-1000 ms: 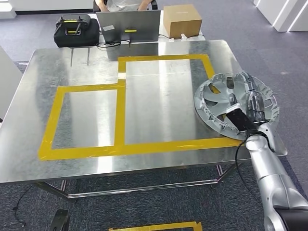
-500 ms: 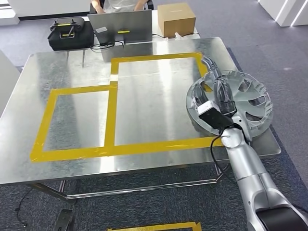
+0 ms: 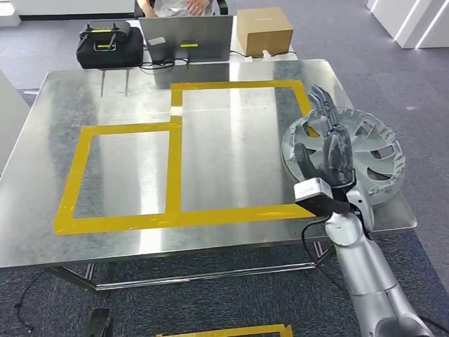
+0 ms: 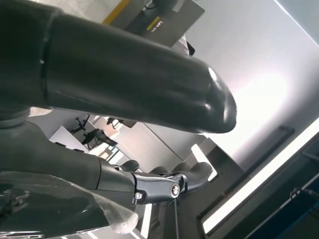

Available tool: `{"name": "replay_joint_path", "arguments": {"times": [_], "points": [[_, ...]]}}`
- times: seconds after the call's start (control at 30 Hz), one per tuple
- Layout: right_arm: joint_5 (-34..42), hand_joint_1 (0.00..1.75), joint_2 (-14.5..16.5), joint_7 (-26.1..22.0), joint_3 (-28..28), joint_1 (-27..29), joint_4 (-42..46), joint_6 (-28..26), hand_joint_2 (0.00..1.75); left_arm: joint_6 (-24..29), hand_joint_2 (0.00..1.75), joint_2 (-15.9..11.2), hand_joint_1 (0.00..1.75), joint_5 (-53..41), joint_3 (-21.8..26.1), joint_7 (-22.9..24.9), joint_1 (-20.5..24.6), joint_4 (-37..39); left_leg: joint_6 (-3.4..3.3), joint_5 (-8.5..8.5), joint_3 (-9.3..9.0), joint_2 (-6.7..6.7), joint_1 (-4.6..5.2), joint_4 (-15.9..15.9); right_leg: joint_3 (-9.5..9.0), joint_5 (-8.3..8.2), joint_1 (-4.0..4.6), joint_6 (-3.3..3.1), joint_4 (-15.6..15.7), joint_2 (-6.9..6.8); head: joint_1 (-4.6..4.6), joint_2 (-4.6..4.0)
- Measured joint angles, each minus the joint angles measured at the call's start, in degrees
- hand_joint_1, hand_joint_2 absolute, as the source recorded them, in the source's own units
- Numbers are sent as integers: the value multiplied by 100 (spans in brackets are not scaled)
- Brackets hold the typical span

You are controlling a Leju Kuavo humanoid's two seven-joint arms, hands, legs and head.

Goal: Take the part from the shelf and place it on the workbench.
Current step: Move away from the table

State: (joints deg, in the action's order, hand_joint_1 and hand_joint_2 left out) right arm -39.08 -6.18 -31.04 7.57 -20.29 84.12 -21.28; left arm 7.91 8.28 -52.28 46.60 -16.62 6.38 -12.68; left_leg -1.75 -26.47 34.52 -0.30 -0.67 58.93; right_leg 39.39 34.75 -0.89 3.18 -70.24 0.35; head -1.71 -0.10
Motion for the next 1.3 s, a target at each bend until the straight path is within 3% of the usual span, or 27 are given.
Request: {"name": "replay_joint_path", "arguments": {"times": [0.03, 0.07, 0.1, 0.17, 0.23, 0.37, 0.43, 0.5, 0.53, 0.57, 0.6, 0.7, 0.73, 0.77, 0.83, 0.87, 0.9, 0.93, 1.0, 1.03, 1.07, 1.1, 1.13, 1.2, 1.23, 1.27, 1.3], "points": [[56, 0, -13, -14, -10, 248, 241, -131, 0, -6, 0, 29, 0, -31, -1, -1, -23, 0, -3, 3, 0, -7, 1, 1, 111, 87, 2, 7, -260, 0, -3, -1], [94, 0, -21, -39, -27, 540, 530, -278, 0, -11, 0, 63, 0, -62, -2, -5, -52, 1, -3, 3, 1, -19, 2, 2, 137, 68, 3, 9, -333, 0, -12, 0], [100, 0, -22, -75, -49, 857, 848, -430, 0, -15, 0, 95, 0, -88, -3, -14, -83, 1, -2, 1, 0, -32, 2, 3, 58, -50, 3, 4, -189, -1, -14, 1], [21, 0, -22, -143, -96, 1455, 1468, -712, 0, -23, 0, 162, 0, -120, -4, -41, -134, 3, 10, -5, 2, -49, 8, 7, -312, -391, 6, -22, 537, -10, -16, 1], [-168, 0, -20, -160, -125, 1957, 1971, -975, 0, -35, 0, 209, 0, -131, -4, -77, -164, 4, 53, -7, 25, -49, 33, 32, -606, -571, 21, -60, 1099, -15, -8, 1], [-682, 0, 48, -74, -138, 2899, 2667, -1598, 0, -32, 0, 249, 0, -134, -4, -187, -238, 9, 179, -48, 57, -40, 37, 82, -640, -644, 24, -171, 1194, -28, -3, 1], [-849, 0, 151, -57, -138, 3268, 2942, -1777, 0, -11, 0, 251, 0, -155, -4, -238, -279, 10, 241, -405, 155, -29, 25, 429, -599, -702, 4, -256, 1214, -52, 15, 0], [-1006, 0, 277, -89, -138, 3602, 3175, -1831, 0, 10, 0, 251, 0, -201, -4, -282, -306, 11, 284, -903, 331, -25, 13, 1113, -526, -761, 13, -299, 1214, -71, 31, -1], [-1066, 0, 349, -131, -139, 3765, 3274, -1835, 0, 16, 0, 252, 0, -224, -5, -305, -316, 11, 293, -1069, 370, -25, 11, 1390, -477, -799, 20, -307, 1213, -77, 30, -1], [-1099, 0, 431, -181, -139, 3921, 3363, -1837, 0, 20, 0, 253, 0, -245, -6, -329, -325, 11, 293, -1134, 316, -25, 11, 1487, -422, -843, 26, -307, 1212, -80, 30, 0], [-1110, 0, 524, -244, -140, 4067, 3454, -1839, 0, 20, 0, 254, 0, -265, -6, -361, -333, 11, 282, -1097, 148, -25, 12, 1358, -363, -891, 32, -303, 1212, -78, 31, 1], [-1080, 0, 802, -410, -159, 4434, 3694, -1845, 0, 12, 0, 256, 0, -310, -7, -468, -332, 11, 193, -778, -726, -26, 35, 155, -221, -1047, 49, -256, 1208, -62, 28, 0], [-1047, 0, 885, -447, -174, 4534, 3754, -1849, 0, 7, 0, 257, 0, -319, -7, -495, -331, 11, 160, -718, -900, -26, 52, -135, -199, -1096, 52, -228, 1211, -61, 22, 0], [-997, 0, 963, -473, -190, 4622, 3799, -1852, 0, 1, 0, 258, 0, -324, -7, -511, -335, 11, 129, -686, -972, -27, 71, -278, -189, -1147, 50, -197, 1220, -62, 14, -1], [-881, 0, 1098, -509, -230, 4767, 3848, -1857, 0, -7, 0, 262, 0, -321, -6, -526, -370, 12, 67, -595, -925, -21, 97, -302, -183, -1253, 33, -130, 1266, -55, 5, 0], [-834, 0, 1152, -523, -256, 4832, 3860, -1857, 0, -9, 0, 262, 0, -317, -5, -526, -387, 14, 30, -529, -886, -7, 94, -310, -165, -1237, 22, -99, 1267, -48, 5, 1], [-805, 0, 1200, -532, -285, 4887, 3870, -1857, 0, -10, 0, 262, 0, -313, -4, -525, -398, 15, -13, -455, -830, 9, 86, -323, -122, -1108, 16, -70, 1201, -43, -3, 1], [-791, 0, 1241, -538, -312, 4928, 3879, -1857, 0, -10, 0, 263, 0, -310, -3, -523, -406, 16, -49, -376, -757, 26, 73, -336, -50, -862, 12, -43, 1022, -39, -15, 1], [-787, 0, 1296, -548, -347, 4964, 3885, -1857, 0, -13, 0, 263, 0, -309, -2, -521, -413, 17, -89, -245, -591, 48, 71, -334, 98, -210, 8, -2, 362, -40, -36, 0], [-804, 0, 1319, -537, -366, 4976, 3883, -1857, 0, -16, 0, 263, 0, -307, -2, -520, -417, 17, -89, -180, -504, 57, 73, -329, 132, 0, 7, 15, 5, -40, -36, 0], [-853, 0, 1341, -504, -392, 4996, 3877, -1857, 0, -23, 0, 263, 0, -301, -2, -514, -419, 17, -83, -115, -413, 65, 74, -318, 100, 60, 7, 28, -244, -40, -36, 0], [-918, 0, 1366, -439, -426, 5021, 3857, -1857, 0, -29, 0, 263, 0, -291, 1, -503, -421, 17, -74, -55, -321, 71, 73, -300, -12, -15, 7, 36, -326, -41, -38, 0], [-968, 0, 1386, -345, -471, 5044, 3810, -1856, 0, -34, 0, 263, 0, -270, 5, -488, -421, 17, -59, -2, -231, 74, 69, -275, -222, -170, 6, 41, -205, -42, -36, 0], [-914, 0, 1429, -146, -600, 5058, 3586, -1850, 0, -26, 0, 263, 0, -232, 16, -444, -417, 17, -13, 81, -86, 76, 69, -207, -898, -371, 3, 36, 539, -43, -39, -1], [-799, 0, 1455, -94, -684, 5049, 3420, -1839, 0, -12, 0, 265, 0, -216, 22, -420, -412, 16, 16, 121, -33, 75, 75, -169, -1223, -345, 6, 18, 972, -41, -37, 0], [-655, 0, 1490, -96, -779, 5035, 3239, -1823, 0, 5, 0, 267, 0, -211, 31, -400, -408, 16, 47, 169, 11, 74, 82, -139, -1428, -278, 11, -4, 1301, -38, -40, 0], [-514, 0, 1534, -158, -893, 5016, 3040, -1802, 0, 23, 0, 269, 0, -207, 44, -385, -406, 16, 82, 219, 45, 74, 84, -120, -1512, -217, 23, -36, 1484, -34, -38, 1]]}}
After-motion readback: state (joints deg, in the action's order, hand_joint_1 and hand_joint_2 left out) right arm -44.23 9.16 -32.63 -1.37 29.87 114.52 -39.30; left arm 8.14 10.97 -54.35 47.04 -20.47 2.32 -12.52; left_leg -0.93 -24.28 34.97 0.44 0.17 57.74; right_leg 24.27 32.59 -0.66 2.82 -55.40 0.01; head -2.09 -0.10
